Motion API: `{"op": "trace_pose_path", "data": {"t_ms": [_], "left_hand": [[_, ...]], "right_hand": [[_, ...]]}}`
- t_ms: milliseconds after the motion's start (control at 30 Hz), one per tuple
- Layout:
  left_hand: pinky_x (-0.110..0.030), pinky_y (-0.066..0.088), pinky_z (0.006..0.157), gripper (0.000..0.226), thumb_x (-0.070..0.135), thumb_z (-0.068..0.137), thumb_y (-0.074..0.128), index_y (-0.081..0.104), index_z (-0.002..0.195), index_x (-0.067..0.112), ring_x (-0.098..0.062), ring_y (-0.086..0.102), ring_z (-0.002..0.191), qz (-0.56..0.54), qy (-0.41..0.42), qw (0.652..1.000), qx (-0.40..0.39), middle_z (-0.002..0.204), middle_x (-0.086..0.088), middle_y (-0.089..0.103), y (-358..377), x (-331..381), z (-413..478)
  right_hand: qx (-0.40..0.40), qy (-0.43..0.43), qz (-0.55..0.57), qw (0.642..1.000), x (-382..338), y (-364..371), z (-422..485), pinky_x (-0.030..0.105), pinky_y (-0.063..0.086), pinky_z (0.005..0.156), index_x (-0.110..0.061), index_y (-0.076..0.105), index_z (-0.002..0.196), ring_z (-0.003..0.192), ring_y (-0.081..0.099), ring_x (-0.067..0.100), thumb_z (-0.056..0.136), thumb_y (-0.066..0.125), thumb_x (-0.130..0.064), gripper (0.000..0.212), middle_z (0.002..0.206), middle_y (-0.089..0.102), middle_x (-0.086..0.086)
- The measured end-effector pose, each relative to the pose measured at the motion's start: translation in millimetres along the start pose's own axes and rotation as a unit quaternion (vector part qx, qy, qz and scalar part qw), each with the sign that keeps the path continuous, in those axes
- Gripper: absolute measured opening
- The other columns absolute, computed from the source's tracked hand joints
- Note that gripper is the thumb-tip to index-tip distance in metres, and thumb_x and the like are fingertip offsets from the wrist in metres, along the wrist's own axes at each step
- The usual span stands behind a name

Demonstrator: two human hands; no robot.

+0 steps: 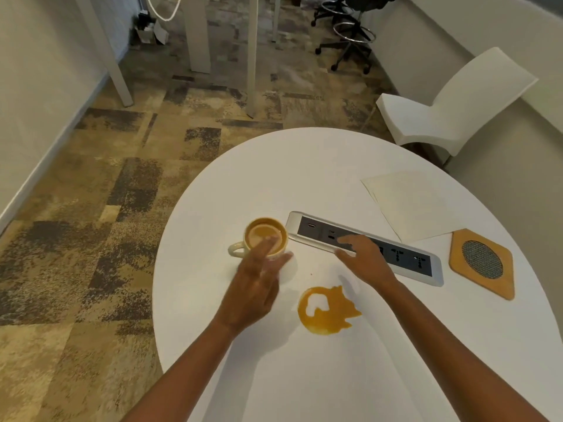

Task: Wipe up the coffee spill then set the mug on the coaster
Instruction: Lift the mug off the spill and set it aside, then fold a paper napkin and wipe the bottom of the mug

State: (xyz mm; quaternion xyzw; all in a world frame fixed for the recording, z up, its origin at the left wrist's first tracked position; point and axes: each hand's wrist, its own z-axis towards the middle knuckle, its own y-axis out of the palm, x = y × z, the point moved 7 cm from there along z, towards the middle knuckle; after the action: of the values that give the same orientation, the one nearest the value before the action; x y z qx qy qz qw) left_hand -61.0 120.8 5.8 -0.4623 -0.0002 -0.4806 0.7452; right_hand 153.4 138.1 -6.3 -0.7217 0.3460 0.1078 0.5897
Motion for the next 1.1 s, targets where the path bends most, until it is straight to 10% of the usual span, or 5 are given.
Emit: {"op": "trace_pose_path", "data": {"t_ms": [200, 467, 1000, 1100], "left_hand": [[-0.031, 0.037, 0.103, 0.032, 0.021, 0.093, 0.033, 0.047, 0.121, 0.017, -0.026, 0.046, 0.125, -0.006, 0.142, 0.977, -0.158, 0.133, -0.014, 0.053, 77, 74, -4], [-0.032, 0.05, 0.09, 0.036, 0.022, 0.083, 0.038, 0.054, 0.114, 0.015, -0.025, 0.061, 0.109, 0.036, 0.014, 0.973, -0.228, 0.12, -0.012, 0.063, 170, 104, 34], [-0.027, 0.056, 0.065, 0.033, 0.019, 0.075, 0.041, 0.062, 0.097, 0.006, -0.024, 0.069, 0.081, 0.149, -0.018, 0.956, -0.253, 0.087, -0.01, 0.07, 300, 131, 151], [-0.034, 0.05, 0.082, 0.035, 0.01, 0.086, 0.042, 0.049, 0.118, 0.001, -0.031, 0.059, 0.101, 0.109, -0.061, 0.955, -0.27, 0.108, -0.018, 0.061, 316, 125, 163]], "right_hand": [[0.055, 0.056, 0.035, 0.996, 75, -23, -19, 0.026, 0.038, 0.095, -0.005, 0.06, 0.115, 0.117, 0.053, 0.027, 0.089, 0.057, -0.012, 0.027, 0.125, 0.055, 0.015], [0.068, 0.089, 0.037, 0.993, 153, -55, -19, 0.019, 0.035, 0.086, -0.005, 0.057, 0.118, 0.113, 0.054, 0.026, 0.089, 0.054, -0.01, 0.029, 0.126, 0.053, 0.015], [0.057, -0.037, -0.155, 0.986, 232, -115, 74, 0.03, 0.022, 0.114, -0.007, 0.034, 0.14, 0.142, 0.023, 0.021, 0.094, 0.033, -0.002, 0.046, 0.152, 0.028, 0.011], [0.038, -0.056, -0.197, 0.978, 239, -123, 93, 0.035, 0.018, 0.117, -0.006, 0.026, 0.143, 0.145, 0.015, 0.025, 0.094, 0.032, -0.002, 0.049, 0.154, 0.023, 0.013]]}}
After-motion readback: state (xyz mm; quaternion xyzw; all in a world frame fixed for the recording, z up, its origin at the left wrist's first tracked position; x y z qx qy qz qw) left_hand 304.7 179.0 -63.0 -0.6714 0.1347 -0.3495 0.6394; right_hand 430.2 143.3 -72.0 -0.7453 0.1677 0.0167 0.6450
